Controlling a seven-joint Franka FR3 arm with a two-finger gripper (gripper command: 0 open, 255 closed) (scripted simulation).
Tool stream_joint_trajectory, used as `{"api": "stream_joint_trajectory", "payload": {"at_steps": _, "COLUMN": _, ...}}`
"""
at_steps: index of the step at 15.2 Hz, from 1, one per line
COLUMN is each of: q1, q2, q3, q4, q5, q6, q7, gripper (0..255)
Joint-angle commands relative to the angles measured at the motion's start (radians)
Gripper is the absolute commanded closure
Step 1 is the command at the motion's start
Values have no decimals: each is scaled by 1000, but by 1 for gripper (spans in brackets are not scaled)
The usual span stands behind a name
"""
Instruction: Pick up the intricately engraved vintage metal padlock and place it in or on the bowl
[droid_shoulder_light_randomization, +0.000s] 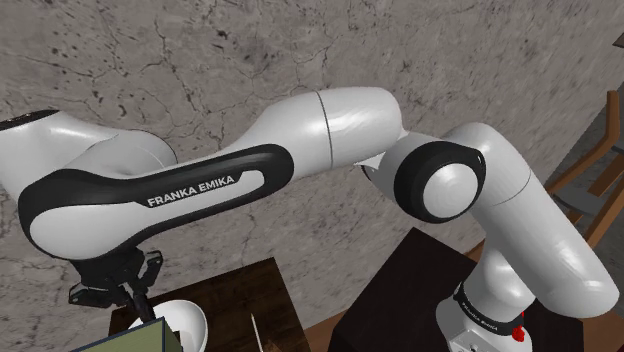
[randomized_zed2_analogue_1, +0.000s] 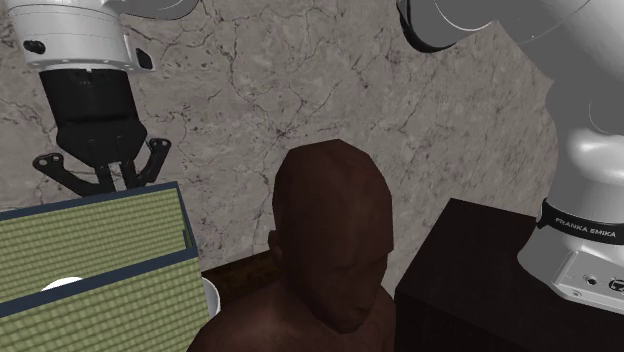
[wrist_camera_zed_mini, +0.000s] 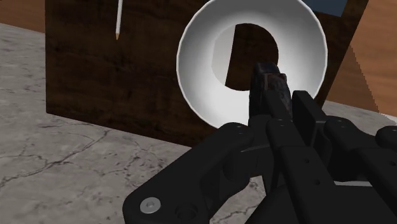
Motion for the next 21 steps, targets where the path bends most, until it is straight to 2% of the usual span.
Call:
{"api": "stream_joint_trajectory", "payload": {"at_steps": 1, "q1": -3, "q2": 7, "q3": -1, "q4": -18, "q5": -2, "q6": 24, "q7": -1, "gripper": 255}}
{"api": "stream_joint_trajectory", "payload": {"at_steps": 14, "q1": -15, "q2": 51, "q3": -12, "q4": -120, "q5": -15, "q6": 166, "q7": 4, "gripper": 255}}
{"api": "stream_joint_trajectory", "payload": {"at_steps": 21, "q1": -15, "q2": 52, "q3": -12, "q4": -120, "q5": -16, "q6": 168, "q7": 4, "gripper": 255}}
